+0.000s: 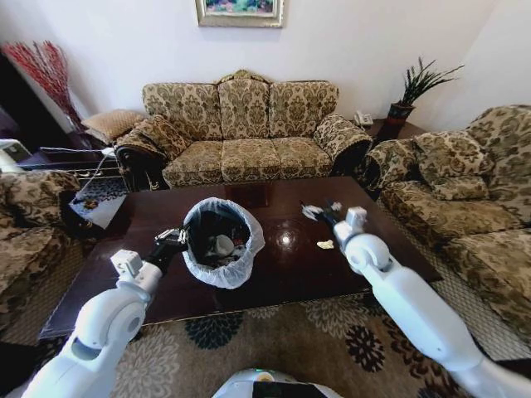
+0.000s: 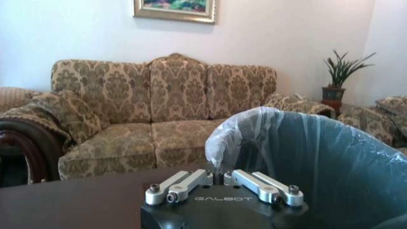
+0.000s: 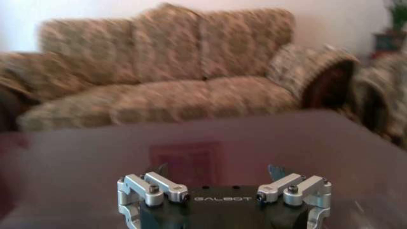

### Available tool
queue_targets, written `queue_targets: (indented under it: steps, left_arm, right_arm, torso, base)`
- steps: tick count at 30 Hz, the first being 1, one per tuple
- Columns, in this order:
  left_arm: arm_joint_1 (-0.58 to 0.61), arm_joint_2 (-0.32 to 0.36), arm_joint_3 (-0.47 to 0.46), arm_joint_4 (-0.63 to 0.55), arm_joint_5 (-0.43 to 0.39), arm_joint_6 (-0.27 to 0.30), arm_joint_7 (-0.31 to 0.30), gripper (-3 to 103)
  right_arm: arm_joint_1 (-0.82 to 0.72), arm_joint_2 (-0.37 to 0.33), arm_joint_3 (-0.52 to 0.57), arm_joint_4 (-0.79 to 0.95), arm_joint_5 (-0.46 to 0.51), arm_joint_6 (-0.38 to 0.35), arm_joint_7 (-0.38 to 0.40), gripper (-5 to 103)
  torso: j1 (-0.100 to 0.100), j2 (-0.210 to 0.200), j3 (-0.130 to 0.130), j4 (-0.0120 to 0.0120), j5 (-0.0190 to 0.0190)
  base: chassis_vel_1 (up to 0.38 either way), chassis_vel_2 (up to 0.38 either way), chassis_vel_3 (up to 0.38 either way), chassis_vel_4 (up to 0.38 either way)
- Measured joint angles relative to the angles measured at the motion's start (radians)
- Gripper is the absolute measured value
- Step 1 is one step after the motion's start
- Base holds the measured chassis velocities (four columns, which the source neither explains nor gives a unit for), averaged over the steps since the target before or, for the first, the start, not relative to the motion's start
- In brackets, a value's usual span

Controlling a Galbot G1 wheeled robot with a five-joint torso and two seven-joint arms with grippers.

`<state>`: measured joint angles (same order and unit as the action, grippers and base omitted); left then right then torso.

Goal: Move to the front of the table and place the trash on the table into the trash bin.

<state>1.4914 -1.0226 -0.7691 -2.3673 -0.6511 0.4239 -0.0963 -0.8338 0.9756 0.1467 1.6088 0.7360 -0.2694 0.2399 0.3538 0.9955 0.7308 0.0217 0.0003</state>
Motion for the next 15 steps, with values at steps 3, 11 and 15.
queue_targets:
  steps: [3,11,15]
  left_arm:
    - [0.007,0.007,-0.002,0.000,0.001,0.000,0.002,3]
    - [0.005,0.018,-0.005,0.003,-0.001,-0.002,0.002,3]
    - [0.001,0.017,0.000,0.007,-0.001,-0.002,0.003,3]
  right_arm:
    - [-0.023,0.070,0.029,-0.155,-0.062,0.040,-0.068,100]
    - [-0.026,0.155,0.079,-0.286,-0.097,0.049,-0.106,102]
    - [-0.024,0.163,0.080,-0.301,-0.090,0.045,-0.105,90]
  torso:
    - [0.000,0.000,0.000,-0.0003,-0.0001]
    - [0.000,0.000,0.000,-0.0003,-0.0003]
    - [0.000,0.000,0.000,-0.0005,-0.0003]
  base:
    - [0.000,0.000,0.000,0.000]
    - [0.000,0.000,0.000,0.000]
    - [0.000,0.000,0.000,0.000]
